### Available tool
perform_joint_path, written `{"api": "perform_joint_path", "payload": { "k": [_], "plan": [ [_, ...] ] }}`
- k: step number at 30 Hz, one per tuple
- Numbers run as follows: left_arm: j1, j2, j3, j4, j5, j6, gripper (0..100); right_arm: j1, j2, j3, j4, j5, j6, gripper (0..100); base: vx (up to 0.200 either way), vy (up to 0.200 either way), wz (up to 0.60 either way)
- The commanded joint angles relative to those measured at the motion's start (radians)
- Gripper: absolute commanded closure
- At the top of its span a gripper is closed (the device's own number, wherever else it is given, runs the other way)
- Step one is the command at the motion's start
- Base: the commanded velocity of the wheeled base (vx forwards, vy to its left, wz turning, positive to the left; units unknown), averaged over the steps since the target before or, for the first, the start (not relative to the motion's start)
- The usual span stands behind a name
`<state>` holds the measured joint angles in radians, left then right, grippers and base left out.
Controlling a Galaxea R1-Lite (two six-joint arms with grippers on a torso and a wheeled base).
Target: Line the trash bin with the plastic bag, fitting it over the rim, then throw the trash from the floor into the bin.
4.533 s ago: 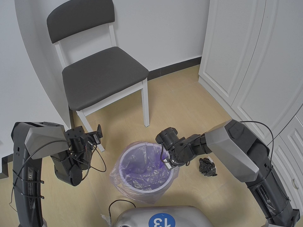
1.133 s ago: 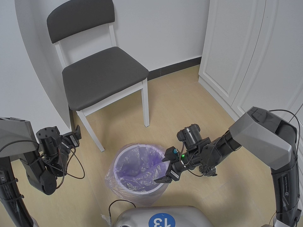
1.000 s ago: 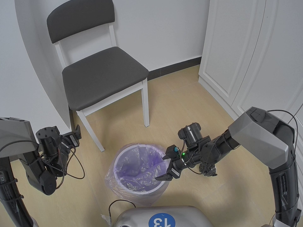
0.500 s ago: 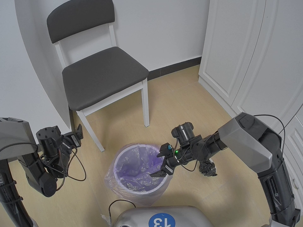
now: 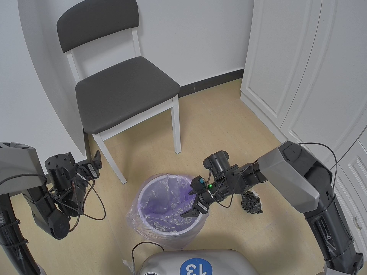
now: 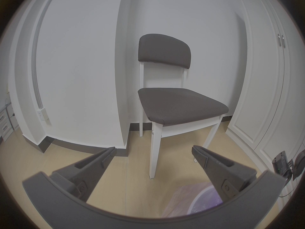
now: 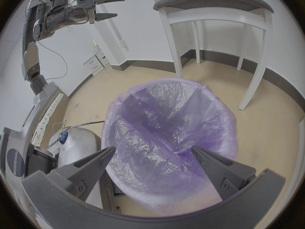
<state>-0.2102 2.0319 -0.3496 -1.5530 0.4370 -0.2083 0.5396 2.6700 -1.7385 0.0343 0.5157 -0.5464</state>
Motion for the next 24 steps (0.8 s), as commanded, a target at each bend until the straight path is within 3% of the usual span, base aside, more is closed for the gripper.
{"api": "perform_joint_path", "payload": {
  "k": [1,4,5,17,21,24],
  "plan": [
    [-0.005,-0.001,0.004,-0.018,0.000,0.000,0,0.000,0.025,-0.059,0.059,0.001,-0.001,0,0.000,0.000,0.00],
    [-0.005,-0.001,0.006,-0.018,0.000,0.000,0,0.000,0.027,-0.079,0.107,0.001,-0.012,0,0.000,0.000,0.00],
    [-0.006,-0.001,0.006,-0.018,0.000,0.001,0,-0.001,0.030,-0.090,0.131,0.001,-0.023,100,0.000,0.000,0.00],
    [-0.031,-0.022,0.006,-0.018,0.003,0.012,0,-0.007,0.016,-0.059,0.154,0.010,-0.090,100,0.000,0.000,0.00],
    [-0.038,-0.027,0.007,-0.018,0.006,0.012,0,-0.007,-0.033,0.001,0.153,0.083,-0.119,100,0.000,0.000,0.00],
    [-0.046,-0.025,0.007,-0.018,0.014,0.012,0,-0.004,-0.067,0.062,0.150,0.092,-0.132,100,0.000,0.000,0.00]
  ]
}}
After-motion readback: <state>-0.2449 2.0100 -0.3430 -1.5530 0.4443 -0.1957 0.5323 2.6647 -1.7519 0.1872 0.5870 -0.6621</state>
